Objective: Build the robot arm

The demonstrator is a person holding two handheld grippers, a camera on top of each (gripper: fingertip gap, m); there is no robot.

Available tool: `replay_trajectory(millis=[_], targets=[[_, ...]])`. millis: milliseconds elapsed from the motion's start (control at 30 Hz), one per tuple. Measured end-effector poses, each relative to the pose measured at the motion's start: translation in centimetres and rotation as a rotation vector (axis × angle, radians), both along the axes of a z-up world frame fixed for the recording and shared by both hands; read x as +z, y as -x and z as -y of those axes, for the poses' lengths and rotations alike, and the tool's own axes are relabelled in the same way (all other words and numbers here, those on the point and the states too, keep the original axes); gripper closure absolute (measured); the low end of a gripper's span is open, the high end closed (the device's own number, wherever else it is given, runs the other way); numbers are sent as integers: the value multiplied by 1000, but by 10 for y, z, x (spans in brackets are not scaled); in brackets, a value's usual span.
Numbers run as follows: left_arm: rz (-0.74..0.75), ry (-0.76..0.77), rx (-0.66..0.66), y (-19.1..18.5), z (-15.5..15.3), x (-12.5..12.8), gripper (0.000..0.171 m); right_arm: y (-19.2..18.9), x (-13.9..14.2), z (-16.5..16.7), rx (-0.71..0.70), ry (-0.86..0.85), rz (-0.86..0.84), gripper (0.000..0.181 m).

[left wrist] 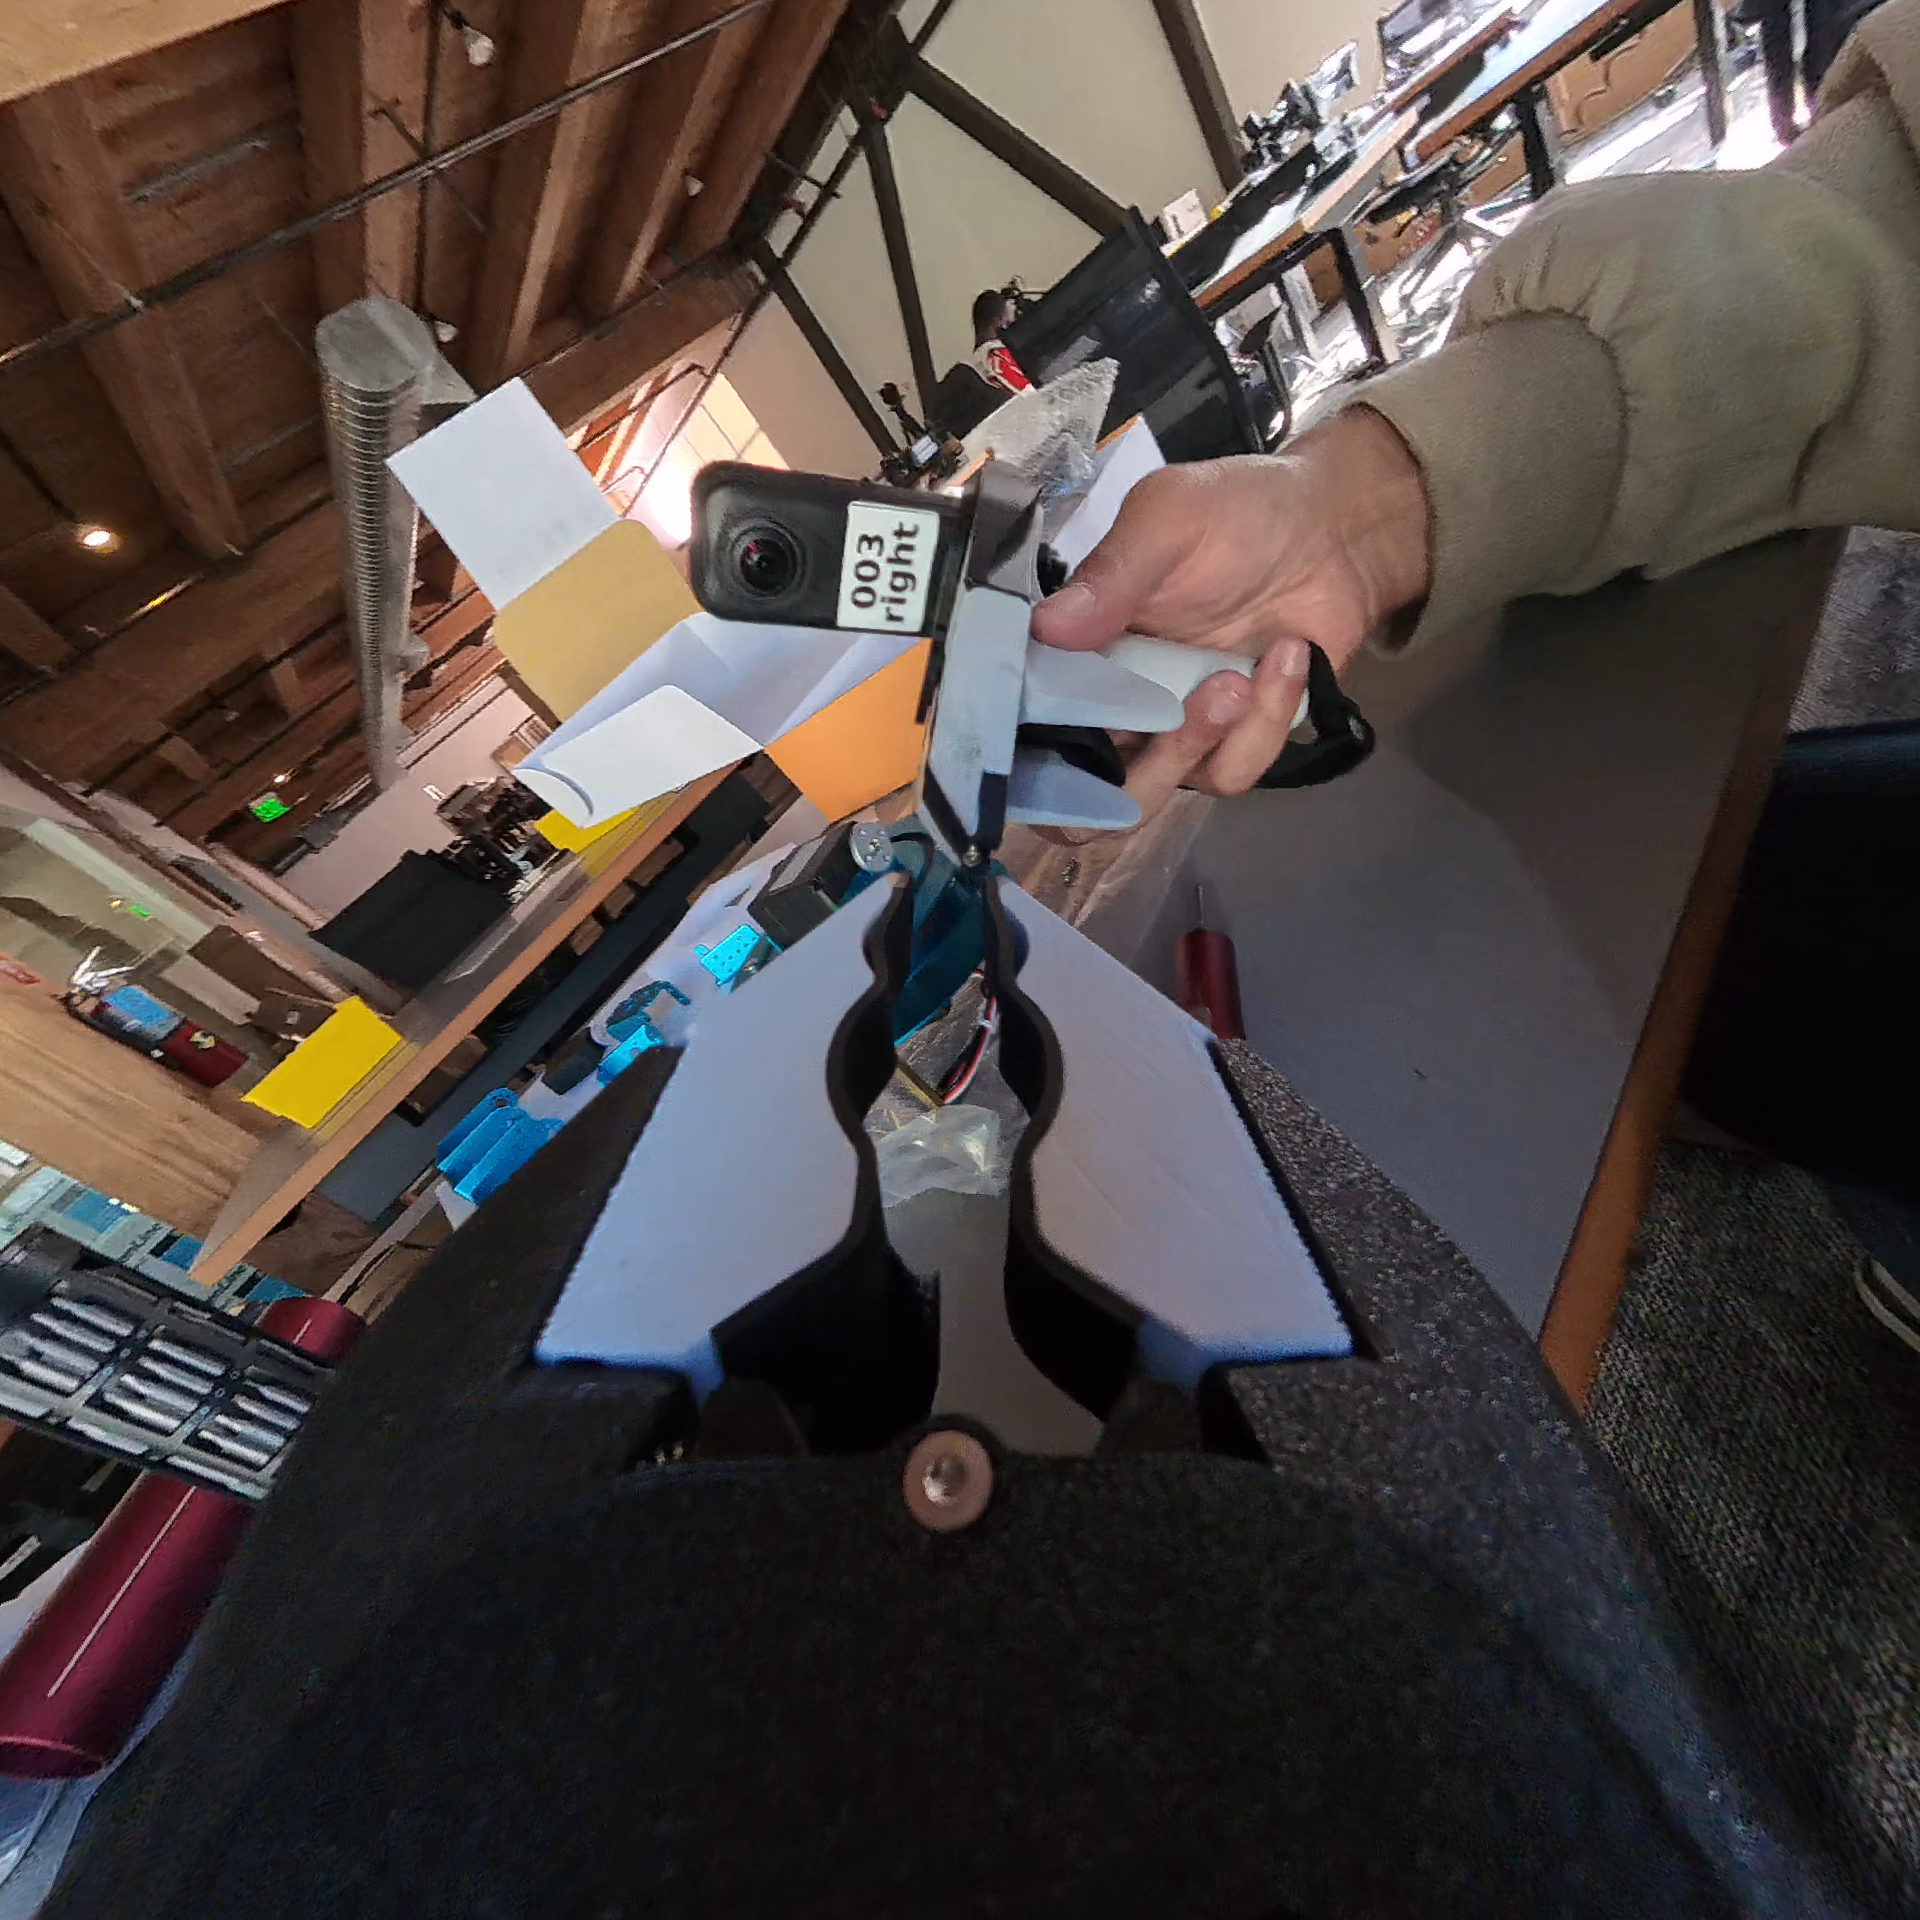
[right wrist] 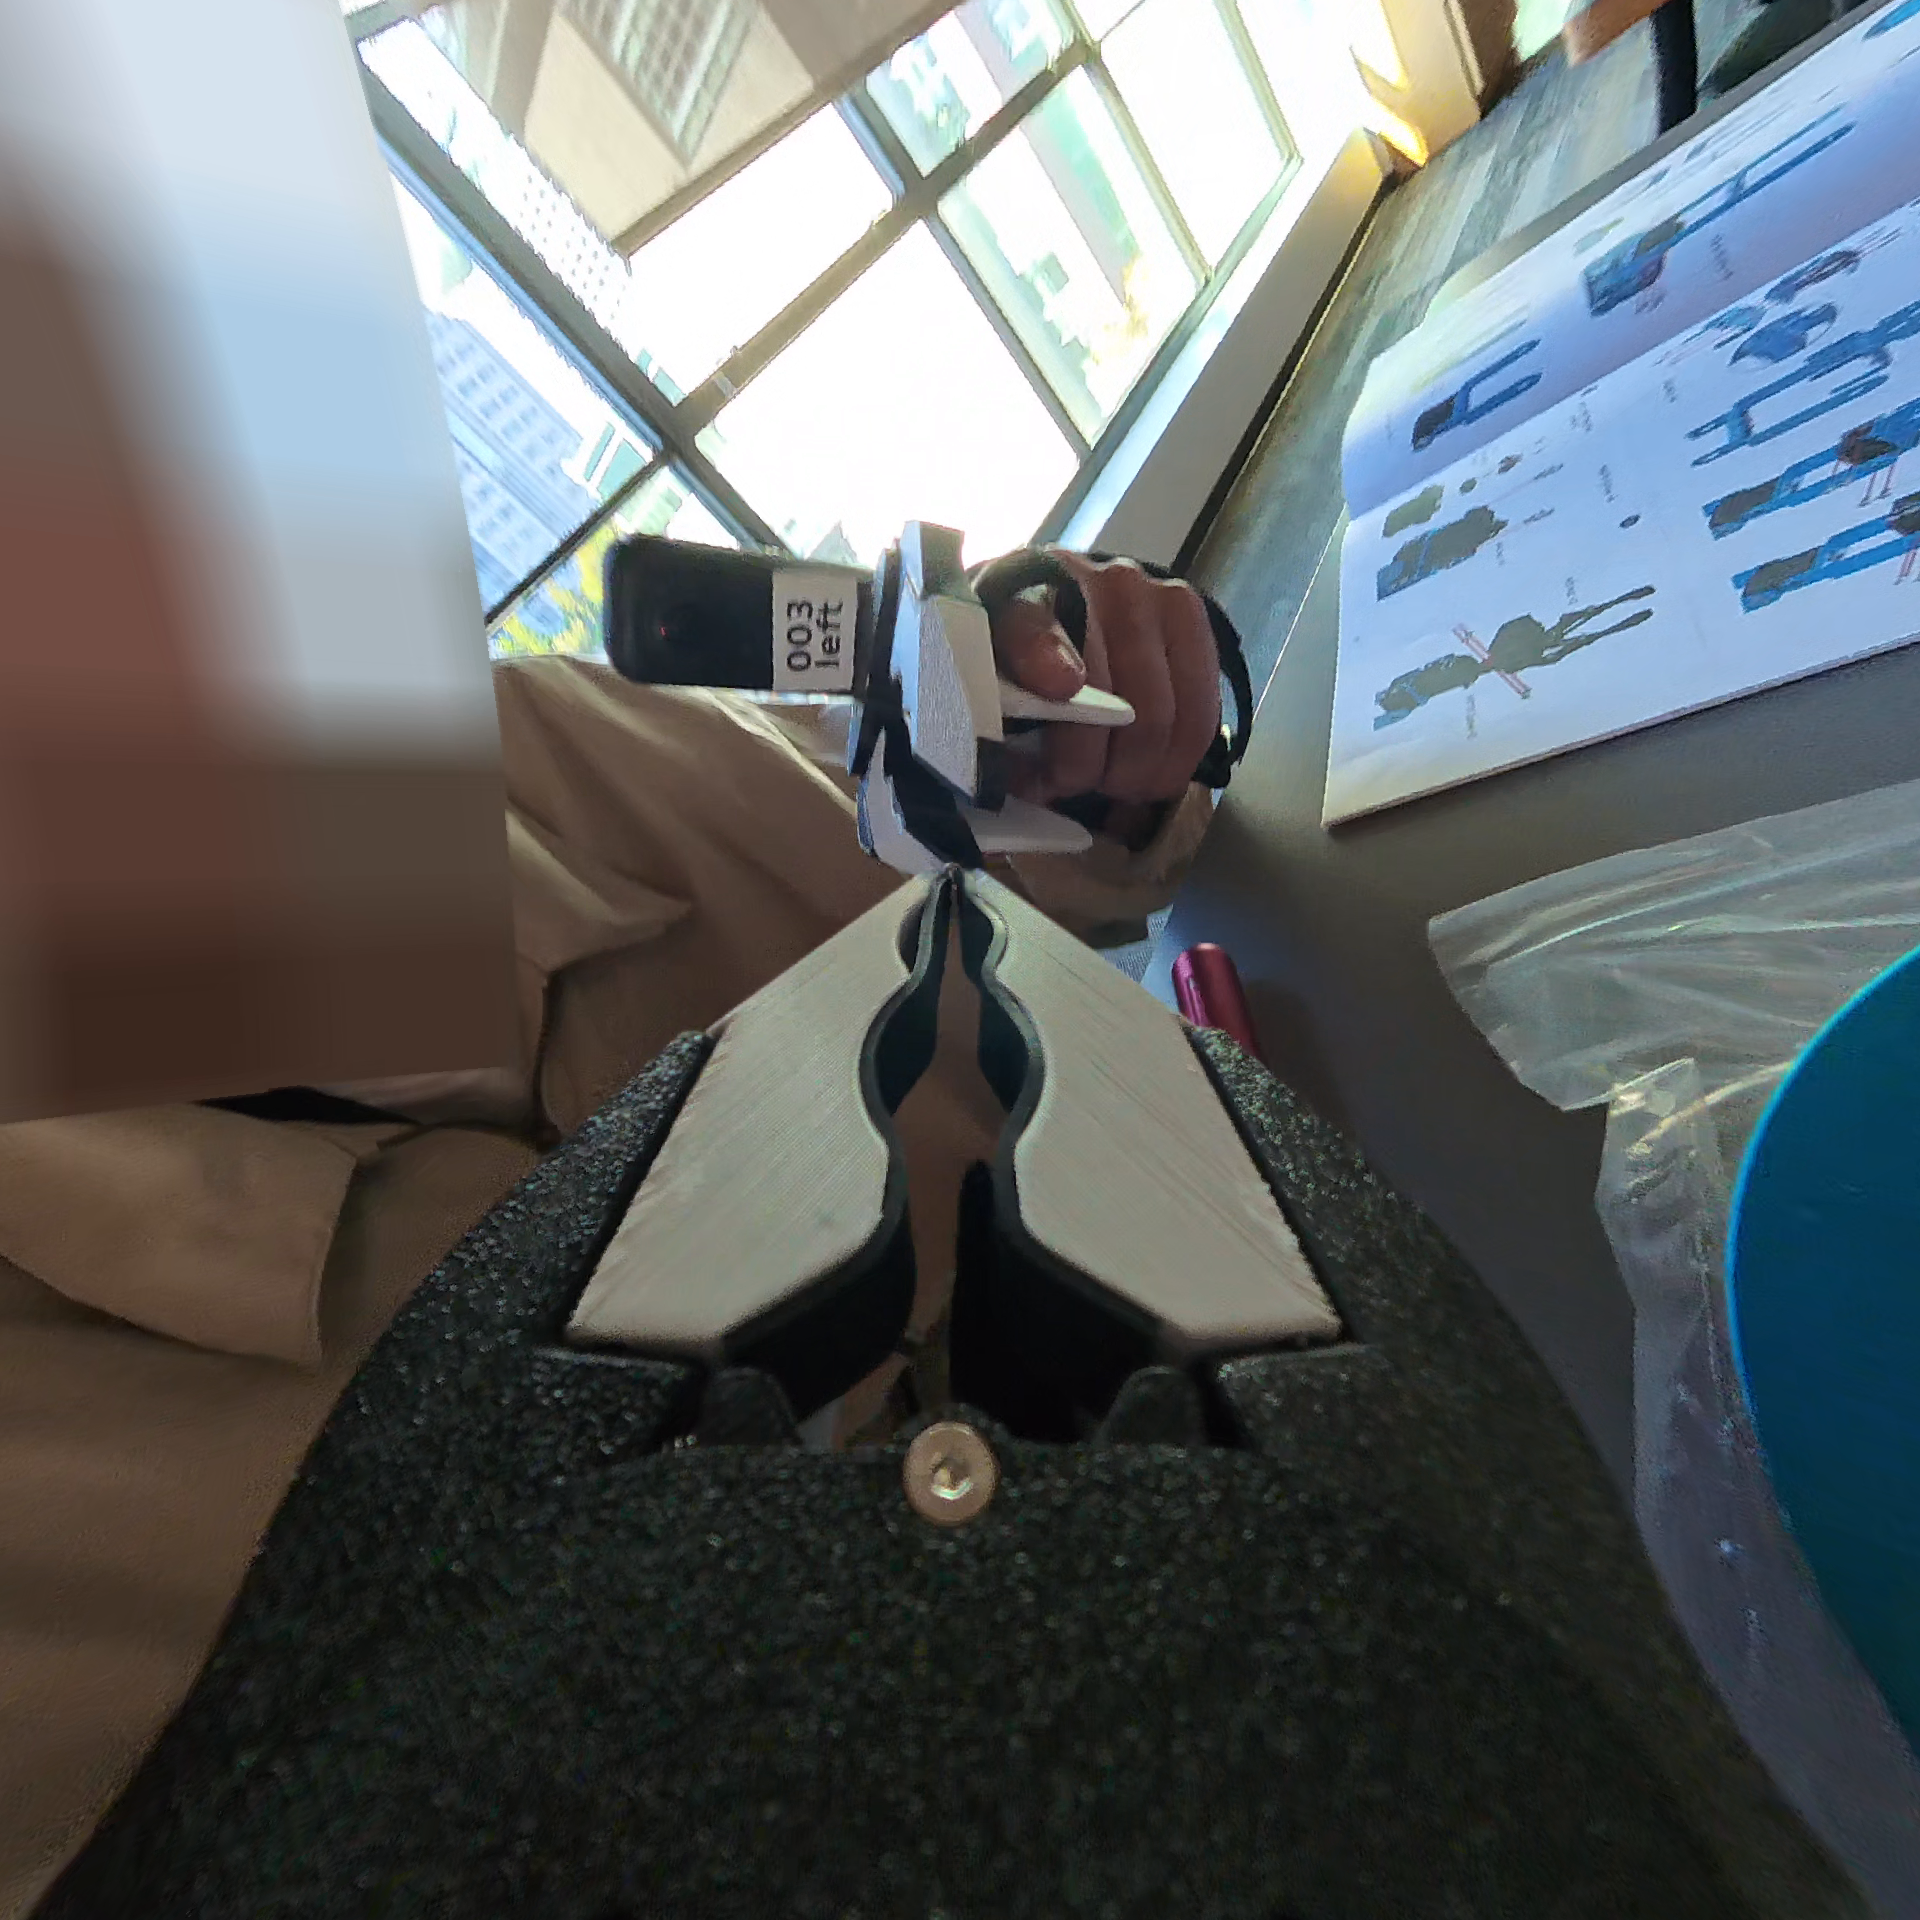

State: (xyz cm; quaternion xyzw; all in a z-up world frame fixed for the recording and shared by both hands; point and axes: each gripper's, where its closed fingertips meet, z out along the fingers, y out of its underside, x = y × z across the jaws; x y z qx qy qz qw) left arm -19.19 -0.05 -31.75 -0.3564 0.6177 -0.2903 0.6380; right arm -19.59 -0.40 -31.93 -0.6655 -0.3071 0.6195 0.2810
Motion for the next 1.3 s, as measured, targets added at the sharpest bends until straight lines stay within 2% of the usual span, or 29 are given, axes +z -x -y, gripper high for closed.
replay_trajectory(millis=[267,433,767,833,1000,1100,1200,1300], targets=[[-51,6,-79,-1,17,-9,163,3,-8,12,62,-22,51,181],[-58,0,-86,-2,19,-11,169,4,-10,14,71,-16,51,181],[-58,-8,-56,-4,14,-13,170,2,-11,9,38,-21,62,181],[-60,-1,-52,-5,12,-14,170,0,-12,7,24,-26,74,176],[-40,39,-22,-6,2,-15,170,-12,-12,-3,-58,-87,127,169],[-8,93,72,-10,-17,-12,170,-32,-7,-5,-140,-196,180,169],[42,241,194,-19,-37,-9,170,-68,-5,-6,-291,-308,232,164],[83,445,271,-39,-45,-9,170,-114,-10,-16,-523,-447,269,164]])
